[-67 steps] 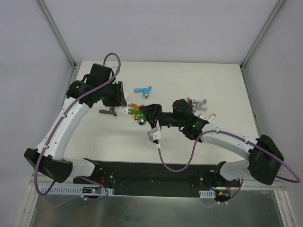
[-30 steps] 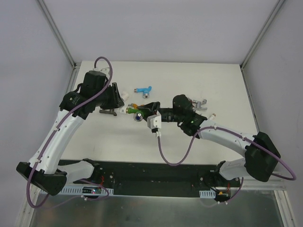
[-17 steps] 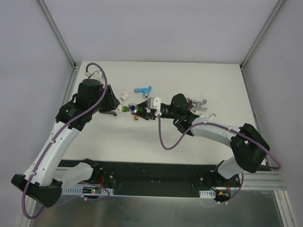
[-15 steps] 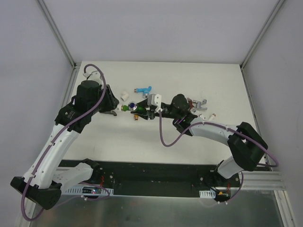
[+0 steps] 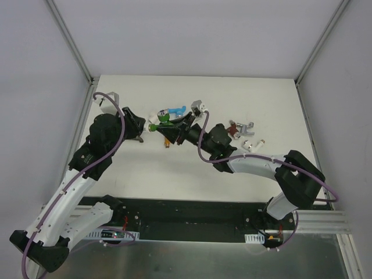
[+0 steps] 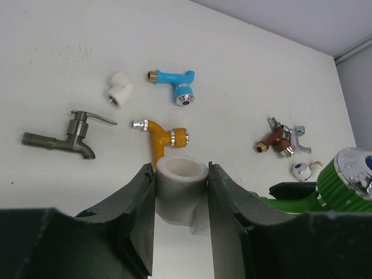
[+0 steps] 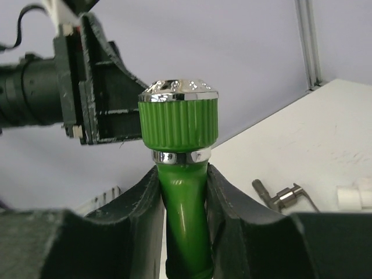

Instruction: Install the water faucets

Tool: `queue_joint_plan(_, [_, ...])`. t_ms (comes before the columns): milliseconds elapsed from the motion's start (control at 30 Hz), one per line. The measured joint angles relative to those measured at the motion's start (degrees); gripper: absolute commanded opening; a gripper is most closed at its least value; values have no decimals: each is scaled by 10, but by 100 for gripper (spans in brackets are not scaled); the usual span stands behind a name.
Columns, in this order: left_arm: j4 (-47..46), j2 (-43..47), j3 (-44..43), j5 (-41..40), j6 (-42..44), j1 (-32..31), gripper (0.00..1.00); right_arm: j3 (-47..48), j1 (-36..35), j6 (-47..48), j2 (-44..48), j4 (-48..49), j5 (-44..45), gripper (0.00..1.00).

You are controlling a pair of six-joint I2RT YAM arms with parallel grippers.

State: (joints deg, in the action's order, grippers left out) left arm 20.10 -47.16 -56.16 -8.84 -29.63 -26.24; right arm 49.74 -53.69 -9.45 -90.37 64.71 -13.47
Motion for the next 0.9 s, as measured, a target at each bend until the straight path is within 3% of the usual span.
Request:
queue_joint_plan(367, [-178, 63, 132, -94, 73, -81, 0, -37, -27, -188, 36, -57, 161, 0])
queue_joint_plan(400, [-193, 65, 142, -94, 81, -84, 7, -41, -27, -196, 39, -61, 167, 0])
queue_joint_plan(467, [-226, 68, 163, -91, 96, -88, 38, -51, -28, -210, 45, -65, 178, 0])
queue_joint_plan(533, [-253, 73, 183, -84, 110, -90, 61, -61, -28, -220, 49, -66, 185, 0])
queue_joint_plan(633, [-274, 85, 208, -53, 124, -103, 84, -75, -23, -230, 53, -61, 194, 0])
queue_joint_plan(767, [-269, 96, 209, -26, 113, -118, 95, -94, -4, -230, 52, -26, 184, 0])
queue_joint_plan(900, [-203, 79, 144, -20, 84, -121, 99, -118, 27, -231, 48, 26, 144, 0])
